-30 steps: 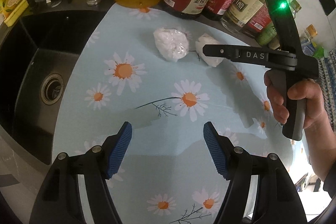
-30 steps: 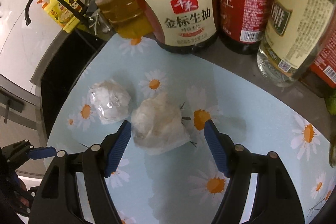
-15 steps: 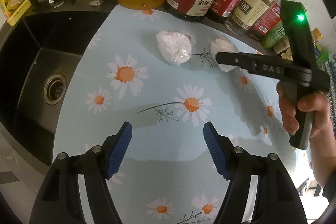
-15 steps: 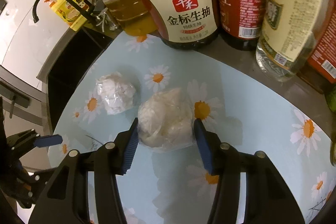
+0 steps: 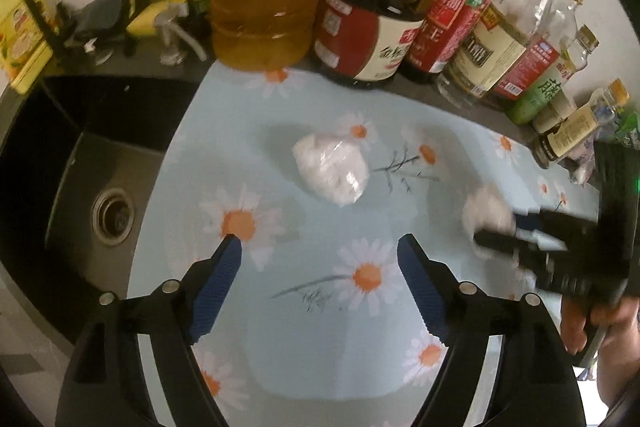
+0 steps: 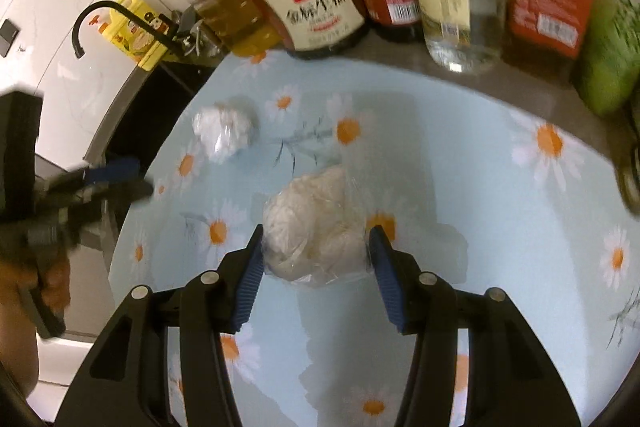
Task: Collect trash
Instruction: 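Grasp the other white plastic-wrapped bundle with the left tool while the right tool holds its bundle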
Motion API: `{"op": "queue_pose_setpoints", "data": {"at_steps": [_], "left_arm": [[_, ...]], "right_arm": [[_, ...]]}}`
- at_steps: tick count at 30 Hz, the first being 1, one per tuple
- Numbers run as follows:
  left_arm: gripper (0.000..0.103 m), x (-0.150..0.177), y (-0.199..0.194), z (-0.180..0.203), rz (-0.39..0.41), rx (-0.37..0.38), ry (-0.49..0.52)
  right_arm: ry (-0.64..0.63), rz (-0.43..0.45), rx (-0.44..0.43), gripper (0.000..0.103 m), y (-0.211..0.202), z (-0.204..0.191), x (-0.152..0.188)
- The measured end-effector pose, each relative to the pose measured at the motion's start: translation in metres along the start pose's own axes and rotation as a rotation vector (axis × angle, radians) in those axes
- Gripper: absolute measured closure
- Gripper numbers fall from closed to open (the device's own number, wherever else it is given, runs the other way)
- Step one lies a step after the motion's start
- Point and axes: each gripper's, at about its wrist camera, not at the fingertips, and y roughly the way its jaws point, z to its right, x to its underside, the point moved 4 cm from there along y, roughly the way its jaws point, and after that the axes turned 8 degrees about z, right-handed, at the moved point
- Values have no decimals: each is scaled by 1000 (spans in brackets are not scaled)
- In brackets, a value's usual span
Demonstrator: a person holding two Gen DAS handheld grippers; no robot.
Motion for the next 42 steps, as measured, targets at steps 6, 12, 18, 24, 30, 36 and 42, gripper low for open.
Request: {"op": "queue_pose_setpoints", "data": {"at_steps": [6,12,18,24,30,36,42], "left_arm": [[24,-17,22,10,-20,13,24],[20,-29,48,19,-50,-16,82],[20,-37,67,22,-62,-44,128],[22,-44,78,21,-53,-59,162],[44,-44,86,14,-62,-51,179],[50,-42,82,9,-51,-30,188],[50,-30,62,6,-37,3,199]], "right_arm": [[55,28,-20,51,-13,3,23],[132,37,-35,51,-20,9,48],[178,50,-26,51,-27,16,55],[191,84,-13,51,-39,20,55],[206,105,-4,51,-43,16,56],[211,121,14,51,-46,9,57],[225,132,37,51,-51,-2,65]]}}
